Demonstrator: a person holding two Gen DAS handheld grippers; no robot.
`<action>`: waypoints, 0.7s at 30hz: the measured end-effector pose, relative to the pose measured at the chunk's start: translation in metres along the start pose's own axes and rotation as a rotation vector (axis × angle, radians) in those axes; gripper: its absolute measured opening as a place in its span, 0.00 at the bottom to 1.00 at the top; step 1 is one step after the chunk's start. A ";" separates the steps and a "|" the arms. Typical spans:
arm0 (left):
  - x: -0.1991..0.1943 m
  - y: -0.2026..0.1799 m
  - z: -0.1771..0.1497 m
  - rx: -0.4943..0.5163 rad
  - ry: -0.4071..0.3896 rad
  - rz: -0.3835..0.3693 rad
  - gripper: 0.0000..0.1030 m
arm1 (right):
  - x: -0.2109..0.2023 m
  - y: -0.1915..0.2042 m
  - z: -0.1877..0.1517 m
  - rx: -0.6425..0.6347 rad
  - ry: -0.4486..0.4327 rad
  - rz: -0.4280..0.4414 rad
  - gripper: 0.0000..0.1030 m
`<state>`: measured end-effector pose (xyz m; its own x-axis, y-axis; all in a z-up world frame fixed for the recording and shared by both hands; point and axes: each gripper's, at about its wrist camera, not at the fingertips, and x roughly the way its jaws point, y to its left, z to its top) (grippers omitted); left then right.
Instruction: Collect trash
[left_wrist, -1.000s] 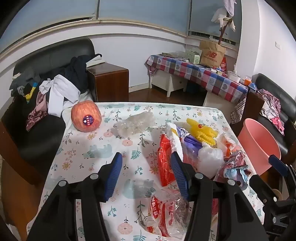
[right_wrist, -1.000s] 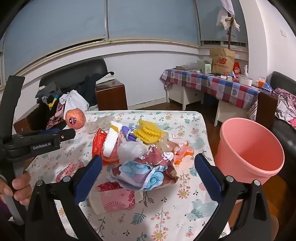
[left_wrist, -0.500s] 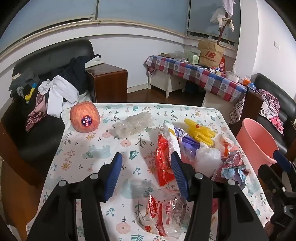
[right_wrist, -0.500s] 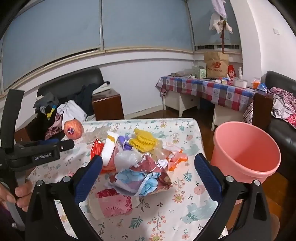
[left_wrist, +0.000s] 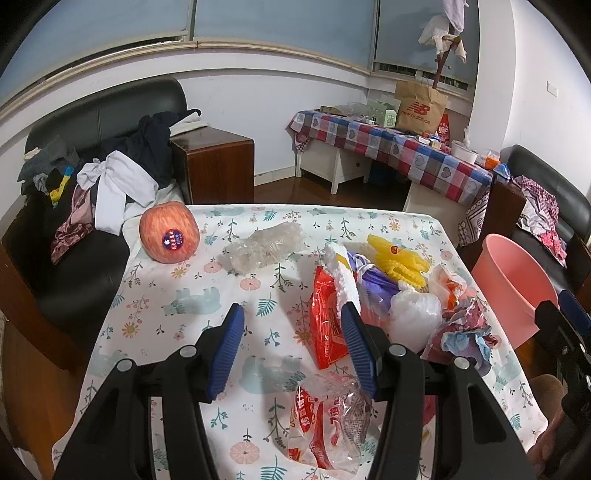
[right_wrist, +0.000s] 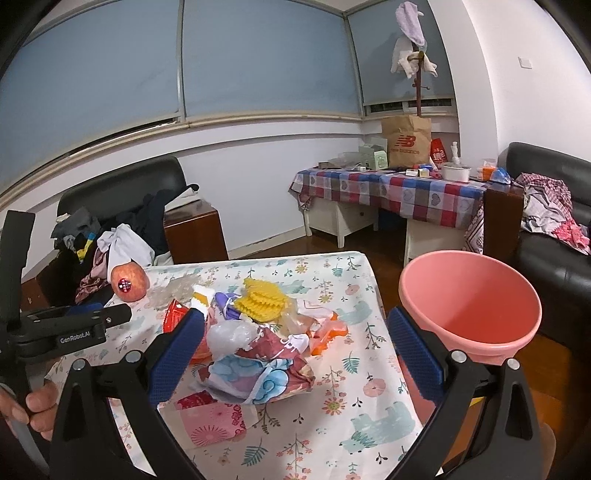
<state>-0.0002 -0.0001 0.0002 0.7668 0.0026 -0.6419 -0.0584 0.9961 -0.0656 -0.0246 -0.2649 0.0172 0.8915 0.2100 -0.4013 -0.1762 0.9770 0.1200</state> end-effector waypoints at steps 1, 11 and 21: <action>0.000 0.000 0.000 0.000 0.000 0.000 0.53 | 0.000 0.000 -0.001 0.000 -0.001 -0.002 0.97; 0.000 0.000 0.000 0.001 0.000 0.001 0.53 | 0.000 -0.005 -0.001 0.005 -0.002 -0.002 0.97; 0.000 0.000 0.000 0.002 -0.001 0.001 0.53 | 0.000 -0.005 -0.001 0.003 -0.004 -0.001 0.97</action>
<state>-0.0002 -0.0001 0.0002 0.7671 0.0040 -0.6415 -0.0584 0.9963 -0.0636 -0.0242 -0.2702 0.0160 0.8932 0.2090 -0.3982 -0.1741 0.9771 0.1224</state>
